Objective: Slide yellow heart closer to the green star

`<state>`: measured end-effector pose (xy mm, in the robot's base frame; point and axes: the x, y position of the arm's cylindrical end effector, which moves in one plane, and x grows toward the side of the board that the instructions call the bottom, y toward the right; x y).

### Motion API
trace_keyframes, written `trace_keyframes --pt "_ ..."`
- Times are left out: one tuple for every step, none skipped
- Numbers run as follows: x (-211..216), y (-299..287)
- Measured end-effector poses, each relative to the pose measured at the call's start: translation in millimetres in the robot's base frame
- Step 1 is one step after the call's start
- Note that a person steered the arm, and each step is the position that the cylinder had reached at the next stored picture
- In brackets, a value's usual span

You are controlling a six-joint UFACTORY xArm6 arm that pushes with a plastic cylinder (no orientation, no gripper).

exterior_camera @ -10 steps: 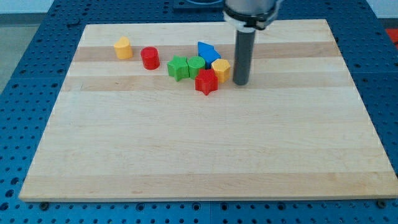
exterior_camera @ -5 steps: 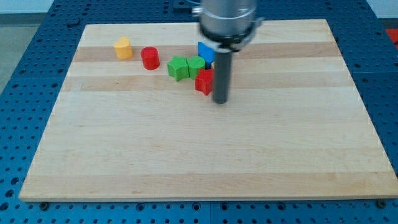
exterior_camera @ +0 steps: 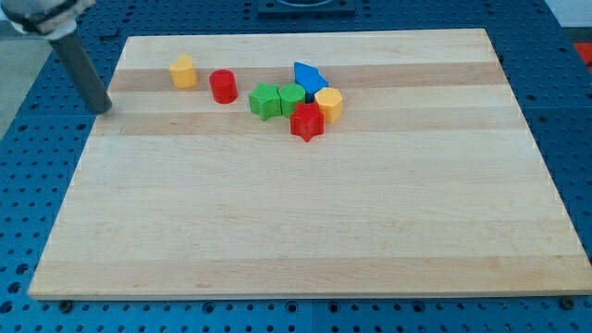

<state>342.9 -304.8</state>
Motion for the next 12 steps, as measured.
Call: trace_keyframes --pt "-34.0 0.5" --pt "-78.7 4.0" --pt "-85.4 25.4" --pt "-85.4 56.6" --pt "-85.4 79.6" --pt "-83.5 96.7" --pt "-79.5 111.5" --pt "-69.9 128.2" --pt "-64.9 130.3" --pt "-74.9 111.0" --pt "-70.9 87.9" --pt "-58.5 80.4"
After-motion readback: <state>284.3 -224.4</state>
